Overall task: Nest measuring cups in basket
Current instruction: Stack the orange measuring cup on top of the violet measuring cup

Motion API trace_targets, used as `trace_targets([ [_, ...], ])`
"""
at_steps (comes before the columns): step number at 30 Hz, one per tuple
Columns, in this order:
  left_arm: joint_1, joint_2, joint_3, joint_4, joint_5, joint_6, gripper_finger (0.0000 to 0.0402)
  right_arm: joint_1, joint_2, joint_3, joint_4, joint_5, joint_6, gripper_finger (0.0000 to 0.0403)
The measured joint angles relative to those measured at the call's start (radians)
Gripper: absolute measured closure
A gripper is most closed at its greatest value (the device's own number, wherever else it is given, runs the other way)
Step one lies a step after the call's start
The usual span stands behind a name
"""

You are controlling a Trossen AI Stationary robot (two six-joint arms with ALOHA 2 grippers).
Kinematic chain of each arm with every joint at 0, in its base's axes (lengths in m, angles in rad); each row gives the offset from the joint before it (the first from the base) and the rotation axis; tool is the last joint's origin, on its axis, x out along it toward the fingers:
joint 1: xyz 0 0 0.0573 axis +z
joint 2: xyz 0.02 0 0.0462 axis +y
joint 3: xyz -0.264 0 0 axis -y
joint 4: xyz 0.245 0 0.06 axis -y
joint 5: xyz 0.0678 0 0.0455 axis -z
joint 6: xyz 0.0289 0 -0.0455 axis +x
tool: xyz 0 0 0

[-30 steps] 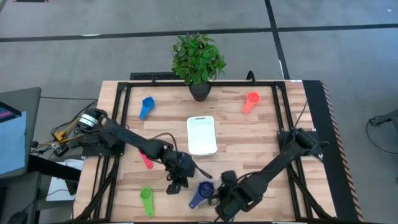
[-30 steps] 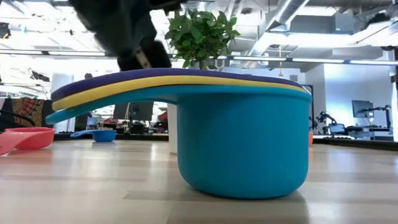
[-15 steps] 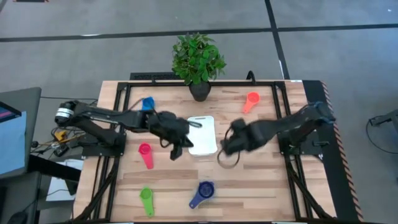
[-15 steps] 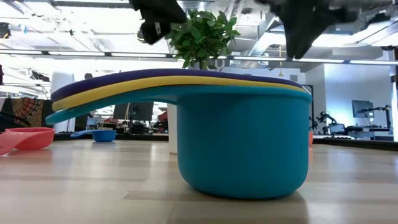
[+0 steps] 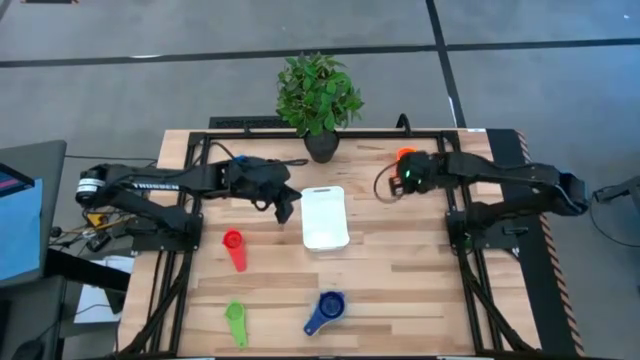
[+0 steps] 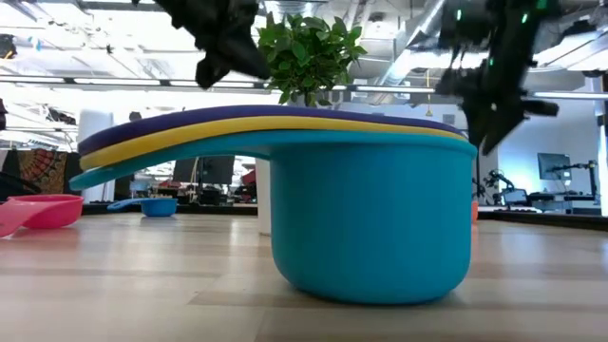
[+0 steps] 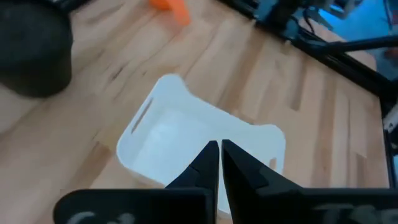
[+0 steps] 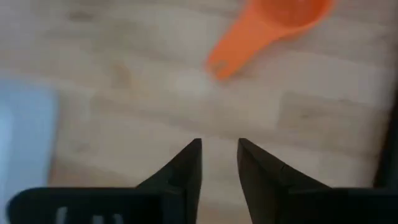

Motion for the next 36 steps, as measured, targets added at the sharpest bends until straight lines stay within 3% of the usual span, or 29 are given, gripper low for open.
trace_targets([
  [7,0.002,-0.005,-0.047,0.001,-0.100,-0.129,0.0370,-0.417,0.043,-0.047,0.149,-0.161,-0.263,0.0176],
  [11,0.013,-0.005,-0.053,-0.007,-0.119,-0.154,0.0343,-0.552,0.115,-0.046,0.261,-0.198,-0.310,0.0146],
  [23,0.061,-0.008,-0.053,-0.050,-0.108,-0.215,0.0312,-0.626,0.331,-0.034,0.381,-0.192,-0.366,0.0177],
  [36,0.066,-0.008,-0.053,-0.063,-0.125,-0.226,0.0313,-0.610,0.386,-0.005,0.363,-0.171,-0.339,0.0276],
])
